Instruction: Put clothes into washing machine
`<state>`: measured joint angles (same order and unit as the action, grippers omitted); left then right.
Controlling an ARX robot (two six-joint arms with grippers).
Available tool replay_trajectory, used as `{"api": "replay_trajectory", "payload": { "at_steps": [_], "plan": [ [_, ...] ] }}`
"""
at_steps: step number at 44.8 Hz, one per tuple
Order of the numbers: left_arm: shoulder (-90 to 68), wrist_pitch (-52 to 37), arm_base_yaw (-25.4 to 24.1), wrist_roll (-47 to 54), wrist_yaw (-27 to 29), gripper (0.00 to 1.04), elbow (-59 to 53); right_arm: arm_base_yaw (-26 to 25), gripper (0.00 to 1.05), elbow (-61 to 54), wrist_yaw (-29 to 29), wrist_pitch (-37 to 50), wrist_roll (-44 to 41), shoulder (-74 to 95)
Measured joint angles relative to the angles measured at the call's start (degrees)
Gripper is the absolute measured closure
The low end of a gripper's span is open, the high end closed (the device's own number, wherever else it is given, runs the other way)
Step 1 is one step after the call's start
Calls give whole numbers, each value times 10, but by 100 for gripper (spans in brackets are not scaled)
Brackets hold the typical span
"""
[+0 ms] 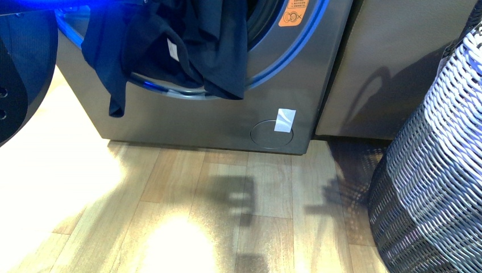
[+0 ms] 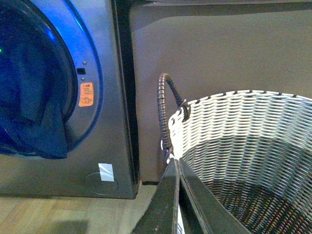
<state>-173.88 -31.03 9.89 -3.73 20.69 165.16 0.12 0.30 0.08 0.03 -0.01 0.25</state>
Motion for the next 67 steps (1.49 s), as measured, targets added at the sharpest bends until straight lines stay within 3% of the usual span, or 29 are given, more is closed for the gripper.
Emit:
{"api": "replay_trajectory", "payload": {
  "at_steps": [12, 18, 25, 30, 35, 38, 40, 42, 53, 67],
  "plan": [
    [-34, 73, 7, 24, -48, 96, 2, 0, 102, 0, 0, 0, 0, 0],
    [-52, 116, 5, 41, -54, 64, 2, 0, 102, 0, 0, 0, 0, 0],
    [-54, 175, -1, 42, -78, 35, 3, 0, 102, 0, 0, 0, 0, 0],
    [-54, 199, -3, 42, -89, 23, 3, 0, 102, 0, 0, 0, 0, 0],
    [-54, 227, -4, 41, -106, 3, 5, 0, 102, 0, 0, 0, 0, 0],
    [-54, 240, -4, 39, -116, 4, 7, 0, 102, 0, 0, 0, 0, 0],
    [-53, 257, -4, 34, -128, 12, 8, 0, 102, 0, 0, 0, 0, 0],
    [-48, 263, -4, 31, -137, 8, 5, 0, 102, 0, 0, 0, 0, 0],
    [182, 113, -6, -21, -173, 6, -380, 0, 102, 0, 0, 0, 0, 0],
    [309, 49, -7, -29, -182, 6, -601, 0, 102, 0, 0, 0, 0, 0]
  ]
}}
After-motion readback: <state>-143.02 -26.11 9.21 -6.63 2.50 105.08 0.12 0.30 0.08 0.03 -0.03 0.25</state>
